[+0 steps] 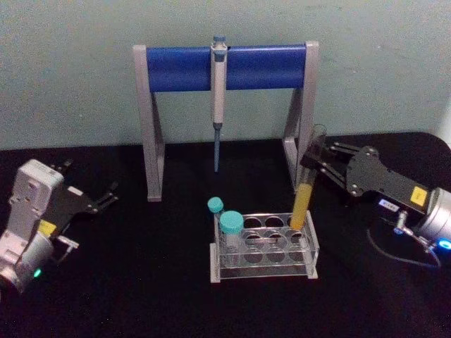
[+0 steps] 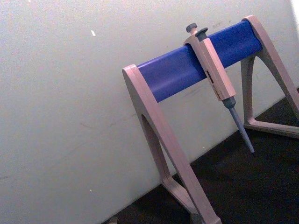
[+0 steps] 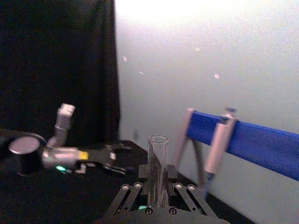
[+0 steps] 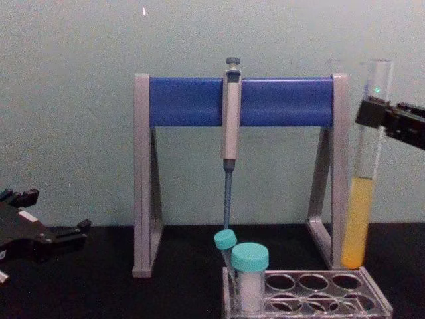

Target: Pick up the test tube from the test tube rack, shake it, then place it back into the test tube rack.

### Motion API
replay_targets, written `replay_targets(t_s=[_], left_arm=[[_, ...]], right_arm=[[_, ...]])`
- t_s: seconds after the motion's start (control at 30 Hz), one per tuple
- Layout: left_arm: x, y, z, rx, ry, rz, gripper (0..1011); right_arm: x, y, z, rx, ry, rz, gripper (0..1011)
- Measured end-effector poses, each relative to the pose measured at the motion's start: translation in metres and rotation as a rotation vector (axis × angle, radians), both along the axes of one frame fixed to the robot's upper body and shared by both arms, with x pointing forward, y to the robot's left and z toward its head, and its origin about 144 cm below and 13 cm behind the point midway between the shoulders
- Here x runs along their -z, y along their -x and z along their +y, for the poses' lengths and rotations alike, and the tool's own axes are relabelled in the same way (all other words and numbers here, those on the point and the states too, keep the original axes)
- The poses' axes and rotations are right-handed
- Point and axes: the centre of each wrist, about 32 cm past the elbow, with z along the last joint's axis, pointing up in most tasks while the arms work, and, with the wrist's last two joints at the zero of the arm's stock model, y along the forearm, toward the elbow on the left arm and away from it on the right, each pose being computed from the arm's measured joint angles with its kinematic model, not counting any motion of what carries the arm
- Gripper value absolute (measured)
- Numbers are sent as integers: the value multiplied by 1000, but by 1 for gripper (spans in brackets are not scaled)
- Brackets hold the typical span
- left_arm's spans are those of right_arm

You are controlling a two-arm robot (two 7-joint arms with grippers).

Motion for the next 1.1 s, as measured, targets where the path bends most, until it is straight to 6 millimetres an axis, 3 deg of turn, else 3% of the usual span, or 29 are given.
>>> replay_targets(t_s=[0.23,0.53,0.83,1.1], left_arm=[[0,0,0,0,0,0,1001],[0,0,0,0,0,0,1001],[0,0,0,0,0,0,1001],[0,0,0,0,0,0,1001]], right_arm=[[-7,9,-5,161,111,-42,232],[-5,1,18,288,139,-118,232],[1,-13,42,215,71,-117,232],[4,-17,42,65,1,-56,232]])
